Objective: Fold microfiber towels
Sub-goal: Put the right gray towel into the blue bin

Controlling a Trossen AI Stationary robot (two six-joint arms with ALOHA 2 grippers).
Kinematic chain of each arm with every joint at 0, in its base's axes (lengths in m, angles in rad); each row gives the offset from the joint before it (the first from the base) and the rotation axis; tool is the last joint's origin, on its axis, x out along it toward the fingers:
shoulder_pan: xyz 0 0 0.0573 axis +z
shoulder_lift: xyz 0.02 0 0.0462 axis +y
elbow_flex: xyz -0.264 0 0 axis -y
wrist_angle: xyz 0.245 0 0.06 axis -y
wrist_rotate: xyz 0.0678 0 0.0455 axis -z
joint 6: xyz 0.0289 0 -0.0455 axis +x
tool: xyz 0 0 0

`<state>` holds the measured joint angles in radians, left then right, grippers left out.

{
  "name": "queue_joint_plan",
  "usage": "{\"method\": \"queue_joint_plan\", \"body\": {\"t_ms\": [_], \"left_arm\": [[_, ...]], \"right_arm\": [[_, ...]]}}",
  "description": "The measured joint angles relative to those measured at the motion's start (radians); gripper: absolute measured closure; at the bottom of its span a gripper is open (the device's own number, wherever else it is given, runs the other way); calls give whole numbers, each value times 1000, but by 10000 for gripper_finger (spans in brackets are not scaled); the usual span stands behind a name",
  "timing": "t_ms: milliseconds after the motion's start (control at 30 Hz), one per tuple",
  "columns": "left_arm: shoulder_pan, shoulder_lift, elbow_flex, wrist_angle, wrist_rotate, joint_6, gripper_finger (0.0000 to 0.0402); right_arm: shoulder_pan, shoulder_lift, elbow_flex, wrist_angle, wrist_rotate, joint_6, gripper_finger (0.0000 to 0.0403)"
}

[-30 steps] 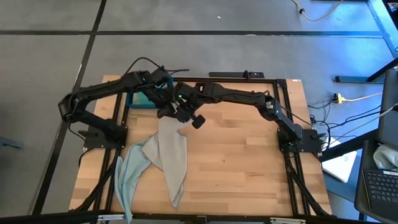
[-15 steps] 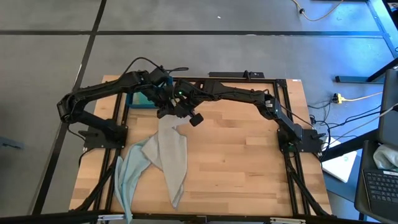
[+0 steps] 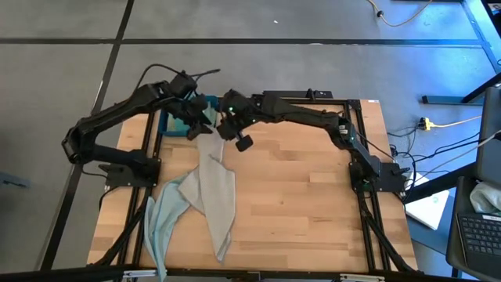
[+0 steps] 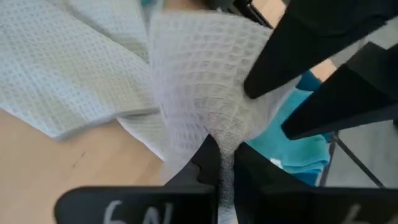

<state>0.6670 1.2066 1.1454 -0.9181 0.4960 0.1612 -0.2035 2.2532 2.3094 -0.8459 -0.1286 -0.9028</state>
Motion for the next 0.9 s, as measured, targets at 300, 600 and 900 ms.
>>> {"method": "queue_joint_plan", "body": {"t_ms": [300, 600, 900], "left_arm": [[56, 5, 3, 39, 118, 25, 192], [42, 27, 4, 95, 181, 0, 192], [-27, 148, 6, 63, 163, -31, 192]], "right_arm": [[0, -11, 0, 4, -24, -27, 382], [0, -12, 0, 7, -29, -48, 382], [1, -9, -7, -52, -27, -22, 382]]}}
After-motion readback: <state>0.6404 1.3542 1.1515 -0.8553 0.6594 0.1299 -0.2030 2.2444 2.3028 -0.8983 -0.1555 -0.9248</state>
